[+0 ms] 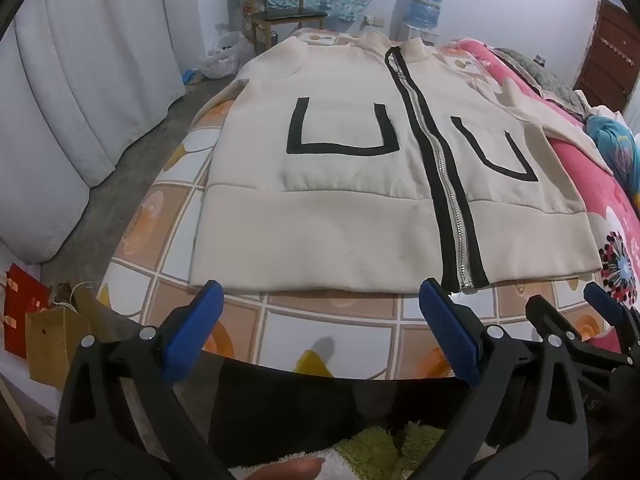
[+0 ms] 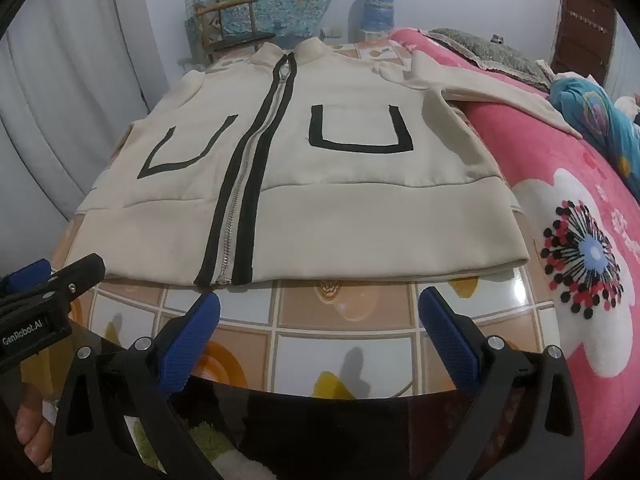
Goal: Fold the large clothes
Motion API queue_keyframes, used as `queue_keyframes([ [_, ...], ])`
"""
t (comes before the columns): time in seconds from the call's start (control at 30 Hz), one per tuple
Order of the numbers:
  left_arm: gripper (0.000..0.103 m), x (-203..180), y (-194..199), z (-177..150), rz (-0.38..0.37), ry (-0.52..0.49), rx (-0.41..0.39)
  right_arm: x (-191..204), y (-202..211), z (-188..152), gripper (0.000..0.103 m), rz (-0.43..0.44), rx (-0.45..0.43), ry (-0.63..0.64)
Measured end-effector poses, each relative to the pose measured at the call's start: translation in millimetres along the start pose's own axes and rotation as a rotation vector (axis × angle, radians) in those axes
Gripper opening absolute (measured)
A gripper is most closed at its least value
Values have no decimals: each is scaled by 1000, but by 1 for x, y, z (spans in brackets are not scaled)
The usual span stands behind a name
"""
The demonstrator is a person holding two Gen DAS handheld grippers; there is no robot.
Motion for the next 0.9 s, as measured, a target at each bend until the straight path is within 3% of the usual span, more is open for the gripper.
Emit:
queue_keyframes([
  [0.9, 95, 0, 0, 0, -1, 0, 6, 3, -2, 6, 97, 0, 12, 11],
])
Point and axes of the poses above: each gripper's, at about its wrist camera, not at the fingertips, and y roughly against the way its jaws point, x to its left, z to its top, the point moved 3 cm from there along -y, roughly the way its jaws point, and after that the axes turned 12 degrees about z, right-handed, at the moved point
